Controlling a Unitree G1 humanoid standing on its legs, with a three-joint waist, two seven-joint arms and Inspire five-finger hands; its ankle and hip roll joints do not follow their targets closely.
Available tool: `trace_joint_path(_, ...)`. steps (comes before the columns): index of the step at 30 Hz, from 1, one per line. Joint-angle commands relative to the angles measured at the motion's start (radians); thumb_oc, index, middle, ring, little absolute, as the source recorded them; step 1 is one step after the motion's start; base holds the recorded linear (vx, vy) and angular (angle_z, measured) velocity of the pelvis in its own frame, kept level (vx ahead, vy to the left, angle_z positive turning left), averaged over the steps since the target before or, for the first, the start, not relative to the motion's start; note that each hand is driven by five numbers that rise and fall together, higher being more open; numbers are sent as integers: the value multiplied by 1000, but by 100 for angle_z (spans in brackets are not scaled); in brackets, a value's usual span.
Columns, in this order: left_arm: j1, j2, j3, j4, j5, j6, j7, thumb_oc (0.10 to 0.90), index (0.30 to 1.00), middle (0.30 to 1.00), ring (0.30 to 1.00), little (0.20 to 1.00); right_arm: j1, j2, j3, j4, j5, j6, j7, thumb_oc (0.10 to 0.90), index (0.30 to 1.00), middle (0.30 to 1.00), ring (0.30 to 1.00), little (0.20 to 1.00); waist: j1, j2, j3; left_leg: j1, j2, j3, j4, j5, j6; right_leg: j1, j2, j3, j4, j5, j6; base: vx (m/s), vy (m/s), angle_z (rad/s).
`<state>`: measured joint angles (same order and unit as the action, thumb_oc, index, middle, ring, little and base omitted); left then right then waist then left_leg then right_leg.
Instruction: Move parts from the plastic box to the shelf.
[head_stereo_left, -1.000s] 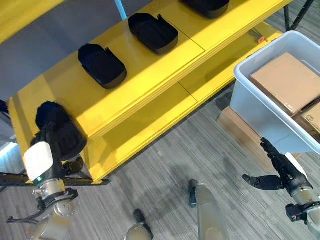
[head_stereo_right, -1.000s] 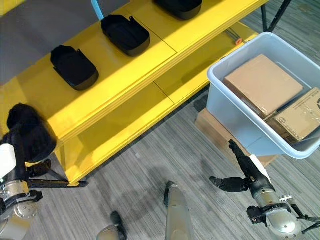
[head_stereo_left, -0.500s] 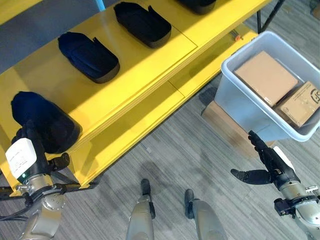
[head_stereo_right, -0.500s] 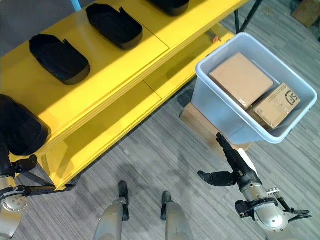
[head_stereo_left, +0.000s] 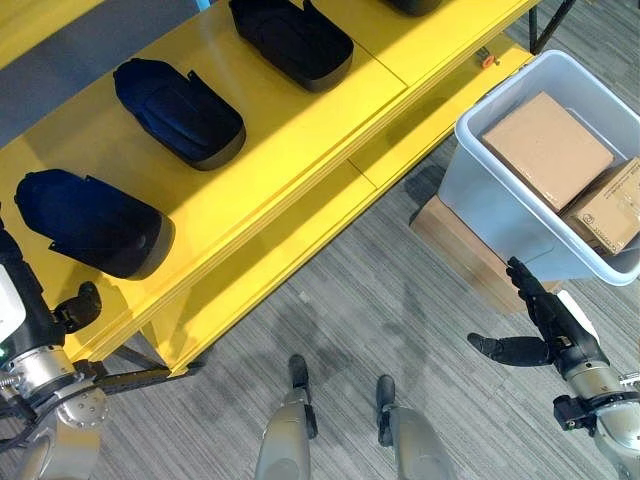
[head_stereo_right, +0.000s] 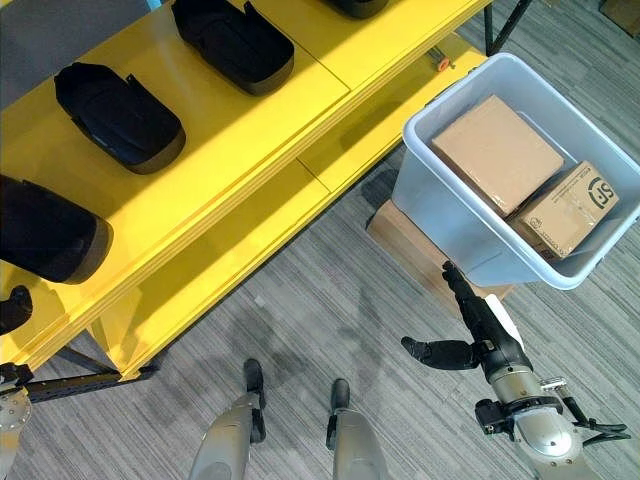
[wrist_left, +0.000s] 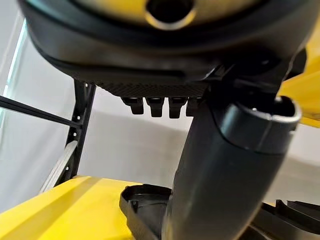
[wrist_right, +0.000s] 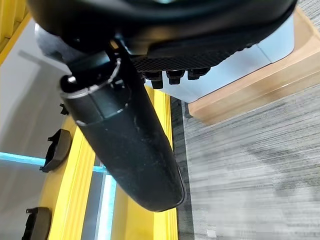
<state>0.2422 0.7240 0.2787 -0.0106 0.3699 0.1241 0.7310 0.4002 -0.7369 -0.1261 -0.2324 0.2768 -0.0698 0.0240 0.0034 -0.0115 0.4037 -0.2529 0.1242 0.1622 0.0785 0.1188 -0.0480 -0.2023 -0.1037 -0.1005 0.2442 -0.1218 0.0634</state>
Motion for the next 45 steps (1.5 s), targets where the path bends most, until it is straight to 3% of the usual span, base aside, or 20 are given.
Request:
trace_joint_path(1, 2, 93, 70, 19, 33, -5, 35, 900, 1000, 1000, 1000, 1000, 6, 22, -46, -72, 19, -96, -13, 900, 1000, 1000, 1000, 1000, 2, -49, -95, -100, -16, -37, 46, -95, -19, 132, -60, -86, -110, -42, 40, 10, -30, 1)
trace_joint_path(3, -2, 84, 68, 23, -13, -55, 81, 900, 1000, 1000, 1000, 1000, -2, 32, -34, -75, 22, -91, -15, 900, 1000, 1000, 1000, 1000, 9, -56, -102, -105, -18, -38, 50, -97, -16, 139, -60, -89, -115, -42, 41, -9, -52, 0)
trace_joint_path(5, -1, 72, 74, 11, -37, -58, 100, 900, 1000, 1000, 1000, 1000, 0, 37, -30, -77, 24, -88, -13, 900, 1000, 1000, 1000, 1000, 15, -61, -107, -106, -19, -39, 50, -98, -15, 148, -59, -91, -121, -44, 41, -9, -70, 0)
trace_joint_path(8, 5, 46, 85, 3, -77, -111, 154, 900, 1000, 1000, 1000, 1000, 1, 46, -22, -78, 24, -89, -13, 900, 1000, 1000, 1000, 1000, 22, -67, -112, -108, -20, -42, 52, -97, -15, 159, -57, -94, -126, -44, 40, 2, -67, 0)
trace_joint_path(9, 18, 20, 113, -19, -90, -180, 189, 900, 1000, 1000, 1000, 1000, 2, 57, -10, -77, 21, -92, -12, 900, 1000, 1000, 1000, 1000, 36, -71, -120, -108, -22, -52, 54, -96, -16, 176, -54, -96, -132, -47, 38, 25, -62, 0)
trace_joint_path(11, 32, 1, 141, -51, -94, -214, 159, 900, 1000, 1000, 1000, 1000, -2, 64, 2, -82, 13, -96, -6, 900, 1000, 1000, 1000, 1000, 45, -73, -127, -107, -23, -61, 52, -94, -18, 186, -51, -99, -135, -50, 36, 25, -59, 4)
trace_joint_path(12, 34, -1, 143, -56, -138, -266, 93, 900, 1000, 1000, 1000, 1000, -3, 65, 5, -84, 9, -96, -7, 900, 1000, 1000, 1000, 1000, 49, -72, -131, -107, -23, -64, 51, -93, -19, 189, -51, -99, -134, -52, 35, 48, -59, 13)
trace_joint_path(14, -34, -44, 48, -37, -26, -247, 127, 900, 1000, 1000, 1000, 1000, -48, 68, 72, -54, -27, -112, -33, 900, 1000, 1000, 1000, 1000, 51, -80, -146, -107, -20, -77, 54, -91, -17, 198, -45, -98, -130, -55, 31, 65, -59, 17)
trace_joint_path(15, -75, -31, 12, -37, 30, -161, 185, 900, 1000, 1000, 1000, 1000, -77, 54, 98, -49, -19, -111, -32, 900, 1000, 1000, 1000, 1000, 42, -86, -156, -100, -14, -79, 56, -95, -19, 211, -40, -95, -132, -60, 31, 56, -41, 13)
trace_joint_path(16, -102, -22, -3, -20, 29, -149, 189, 900, 1000, 1000, 1000, 1000, -89, 49, 110, -37, -19, -121, -31, 900, 1000, 1000, 1000, 1000, 37, -87, -159, -98, -12, -80, 57, -94, -21, 213, -39, -93, -129, -61, 31, 111, 30, 11)
trace_joint_path(17, -225, 13, -51, 67, 42, -135, 212, 900, 1000, 1000, 1000, 1000, -141, 30, 163, 10, -39, -167, -17, 900, 1000, 1000, 1000, 1000, 8, -86, -178, -84, -2, -71, 55, -86, -25, 219, -35, -76, -121, -62, 28, 100, 80, 3)
trace_joint_path(21, -420, 62, -125, 102, 21, -33, 186, 900, 1000, 1000, 1000, 1000, -211, 24, 212, -14, -98, -172, -20, 900, 1000, 1000, 1000, 1000, -31, -75, -212, -58, 14, -52, 56, -86, -31, 236, -36, -61, -113, -68, 29, 91, 59, -10)
trace_joint_path(24, -434, 63, -116, 58, 26, -37, 178, 900, 1000, 1000, 1000, 1000, -222, 32, 204, -55, -131, -164, -25, 900, 1000, 1000, 1000, 1000, -31, -70, -223, -48, 14, -52, 56, -91, -29, 244, -38, -63, -111, -70, 28, 23, -8, -18)
trace_joint_path(30, -218, -51, -10, -228, 25, -236, 28, 900, 1000, 1000, 1000, 1000, -198, 53, 121, -195, -219, -223, -48, 900, 1000, 1000, 1000, 1000, 26, -73, -226, -20, -4, -88, 49, -103, -23, 276, -30, -84, -105, -81, 15, -24, -66, -2)
trace_joint_path(32, -170, -70, 5, -273, 22, -272, -17, 900, 1000, 1000, 1000, 1000, -191, 46, 105, -218, -257, -244, -48, 900, 1000, 1000, 1000, 1000, 38, -74, -224, -20, -5, -97, 47, -100, -21, 278, -24, -89, -103, -80, 11, -81, -93, 9)
trace_joint_path(37, -17, -89, 16, -368, -98, -401, -222, 900, 1000, 1000, 1000, 1000, -210, -29, 72, -272, -307, -325, -82, 900, 1000, 1000, 1000, 1000, 100, -92, -208, -6, -3, -143, 28, -94, -23, 289, 0, -115, -78, -102, -14, -95, -123, 20)
trace_joint_path(39, 16, -91, 12, -386, -134, -420, -253, 900, 1000, 1000, 1000, 1000, -226, -51, 71, -280, -321, -339, -104, 900, 1000, 1000, 1000, 1000, 117, -94, -201, -6, 3, -157, 22, -84, -24, 287, 9, -125, -69, -103, -23, -105, -132, 21)
trace_joint_path(40, 44, -93, 12, -392, -124, -461, -270, 900, 1000, 1000, 1000, 1000, -249, -69, 75, -282, -328, -344, -123, 900, 1000, 1000, 1000, 1000, 134, -98, -196, 0, 7, -169, 15, -79, -23, 289, 15, -134, -62, -107, -31, -66, -95, 21)
trace_joint_path(45, 89, -78, 14, -383, -133, -485, -291, 900, 1000, 1000, 1000, 1000, -336, -111, 128, -275, -328, -324, -148, 900, 1000, 1000, 1000, 1000, 176, -105, -185, 23, 26, -197, -11, -59, -31, 289, 33, -166, -24, -127, -52, -63, -114, 27)
